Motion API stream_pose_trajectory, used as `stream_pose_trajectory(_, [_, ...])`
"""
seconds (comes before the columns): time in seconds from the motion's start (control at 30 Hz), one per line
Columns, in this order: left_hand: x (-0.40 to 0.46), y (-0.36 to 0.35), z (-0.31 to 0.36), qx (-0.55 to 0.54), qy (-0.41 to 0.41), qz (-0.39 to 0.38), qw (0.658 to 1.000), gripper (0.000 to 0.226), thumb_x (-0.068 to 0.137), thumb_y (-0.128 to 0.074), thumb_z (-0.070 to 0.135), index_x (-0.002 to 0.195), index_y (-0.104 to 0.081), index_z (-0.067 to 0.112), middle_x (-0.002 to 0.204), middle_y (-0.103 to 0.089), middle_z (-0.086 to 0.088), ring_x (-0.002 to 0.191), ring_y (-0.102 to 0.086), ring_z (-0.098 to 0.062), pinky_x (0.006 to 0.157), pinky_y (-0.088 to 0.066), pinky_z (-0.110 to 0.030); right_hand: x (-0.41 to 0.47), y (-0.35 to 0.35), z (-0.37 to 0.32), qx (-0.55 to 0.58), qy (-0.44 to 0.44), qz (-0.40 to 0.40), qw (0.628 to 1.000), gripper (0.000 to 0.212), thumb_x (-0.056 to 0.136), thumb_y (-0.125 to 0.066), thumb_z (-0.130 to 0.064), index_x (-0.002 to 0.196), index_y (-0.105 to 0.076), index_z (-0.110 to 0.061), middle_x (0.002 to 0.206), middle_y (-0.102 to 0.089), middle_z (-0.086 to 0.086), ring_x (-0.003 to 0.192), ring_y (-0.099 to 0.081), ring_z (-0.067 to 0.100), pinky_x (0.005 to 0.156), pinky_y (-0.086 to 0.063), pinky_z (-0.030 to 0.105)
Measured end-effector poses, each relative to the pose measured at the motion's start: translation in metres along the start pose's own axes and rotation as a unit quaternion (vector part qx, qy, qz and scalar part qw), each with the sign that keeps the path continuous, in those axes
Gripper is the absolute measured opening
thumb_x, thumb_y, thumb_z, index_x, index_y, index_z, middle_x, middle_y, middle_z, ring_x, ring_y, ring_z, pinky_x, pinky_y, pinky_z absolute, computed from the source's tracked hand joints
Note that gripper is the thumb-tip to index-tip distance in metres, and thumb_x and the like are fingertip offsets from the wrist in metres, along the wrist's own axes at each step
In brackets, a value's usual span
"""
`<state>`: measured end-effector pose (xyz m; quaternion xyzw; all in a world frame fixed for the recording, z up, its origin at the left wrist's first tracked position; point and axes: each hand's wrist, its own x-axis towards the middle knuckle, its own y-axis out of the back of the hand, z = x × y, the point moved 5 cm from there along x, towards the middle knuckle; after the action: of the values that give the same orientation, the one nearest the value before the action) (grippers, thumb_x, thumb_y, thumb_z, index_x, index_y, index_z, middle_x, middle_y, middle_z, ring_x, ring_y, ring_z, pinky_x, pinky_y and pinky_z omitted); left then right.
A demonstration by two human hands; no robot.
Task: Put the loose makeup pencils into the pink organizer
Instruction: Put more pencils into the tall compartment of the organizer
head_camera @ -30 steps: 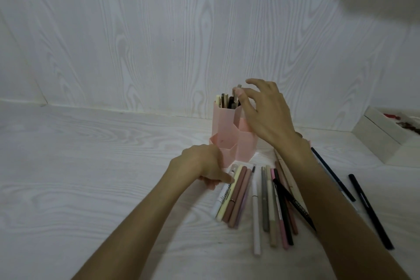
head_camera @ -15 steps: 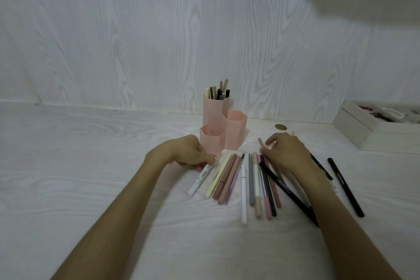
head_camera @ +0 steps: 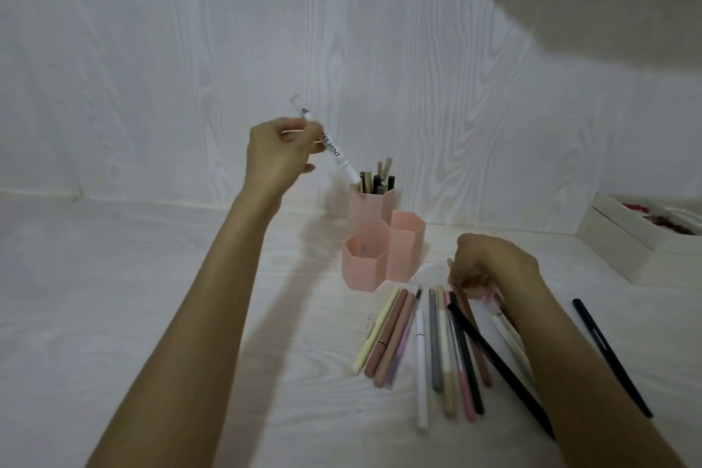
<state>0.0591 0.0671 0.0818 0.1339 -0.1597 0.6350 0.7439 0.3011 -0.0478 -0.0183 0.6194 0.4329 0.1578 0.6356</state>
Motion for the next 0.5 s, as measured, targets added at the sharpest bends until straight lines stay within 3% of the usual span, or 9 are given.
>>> stream_pose_trajectory(0.1, [-0.002,-0.011,-0.01,0.014,-0.069,0.06,0.996,0.026,0.091,-0.062,0.032,0.104,-0.065,0.009,0.086,-0.07,0.003,0.082,-0.071,-0.008,0.059,-0.057,-0.023,0.004,-0.002,0.001,-0.017,-0.012,-0.051,0.998,0.007,0.084,-0.054,-0.005,0.079,-0.056,-0.01,0.076,-0.062,0.007,0.07,-0.06,0.022,0.087,-0.052,0.031])
stream_pose_trajectory(0.17, [-0.001,-0.018,-0.014,0.034,-0.094,0.05,0.994,0.025,0.091,-0.062,0.033,0.104,-0.064,0.011,0.088,-0.069,0.004,0.086,-0.07,-0.011,0.061,-0.059,-0.025,0.008,-0.002,0.003,0.017,-0.012,-0.058,0.998,0.015,0.083,-0.054,-0.004,0.095,-0.06,-0.008,0.074,-0.062,0.011,0.069,-0.061,0.025,0.087,-0.056,0.039])
stream_pose_trajectory(0.23, [0.002,-0.022,-0.016,0.065,-0.103,0.02,0.992,0.021,0.091,-0.062,0.036,0.102,-0.063,0.017,0.087,-0.068,0.009,0.087,-0.071,-0.011,0.064,-0.06,-0.026,0.012,-0.001,0.005,0.052,0.001,-0.054,0.997,0.04,0.081,-0.056,-0.003,0.121,-0.055,-0.004,0.082,-0.065,0.015,0.069,-0.062,0.027,0.083,-0.057,0.044])
stream_pose_trajectory(0.3, [0.001,-0.026,-0.02,0.112,-0.108,-0.018,0.988,0.025,0.09,-0.062,0.038,0.109,-0.057,0.022,0.086,-0.068,0.012,0.085,-0.07,-0.009,0.071,-0.059,-0.028,0.014,-0.002,0.007,0.06,0.004,-0.057,0.997,0.048,0.081,-0.056,-0.004,0.128,-0.051,-0.001,0.091,-0.066,0.016,0.074,-0.066,0.028,0.082,-0.058,0.046])
stream_pose_trajectory(0.4, [-0.006,-0.032,-0.025,0.183,-0.148,-0.047,0.971,0.042,0.09,-0.063,0.036,0.127,-0.044,0.028,0.083,-0.068,0.015,0.08,-0.066,0.0,0.078,-0.048,-0.025,0.016,-0.003,0.008,0.061,0.004,-0.052,0.997,0.023,0.08,-0.058,-0.006,0.102,-0.062,-0.001,0.085,-0.068,0.017,0.076,-0.069,0.03,0.081,-0.057,0.049])
stream_pose_trajectory(0.47, [-0.009,-0.035,-0.026,0.221,-0.171,-0.048,0.959,0.044,0.09,-0.062,0.036,0.129,-0.042,0.033,0.088,-0.07,0.014,0.079,-0.064,0.0,0.075,-0.044,-0.022,0.018,-0.003,0.01,0.061,0.002,-0.052,0.997,0.003,0.08,-0.058,-0.006,0.079,-0.056,-0.005,0.07,-0.062,0.015,0.068,-0.065,0.031,0.082,-0.057,0.05])
stream_pose_trajectory(0.5, [-0.01,-0.037,-0.026,0.242,-0.178,-0.049,0.952,0.042,0.09,-0.061,0.036,0.128,-0.043,0.035,0.091,-0.071,0.013,0.08,-0.063,0.0,0.072,-0.043,-0.021,0.019,-0.003,0.011,0.063,0.002,-0.052,0.997,0.009,0.081,-0.058,-0.006,0.075,-0.052,-0.006,0.064,-0.058,0.013,0.065,-0.062,0.03,0.082,-0.057,0.05])
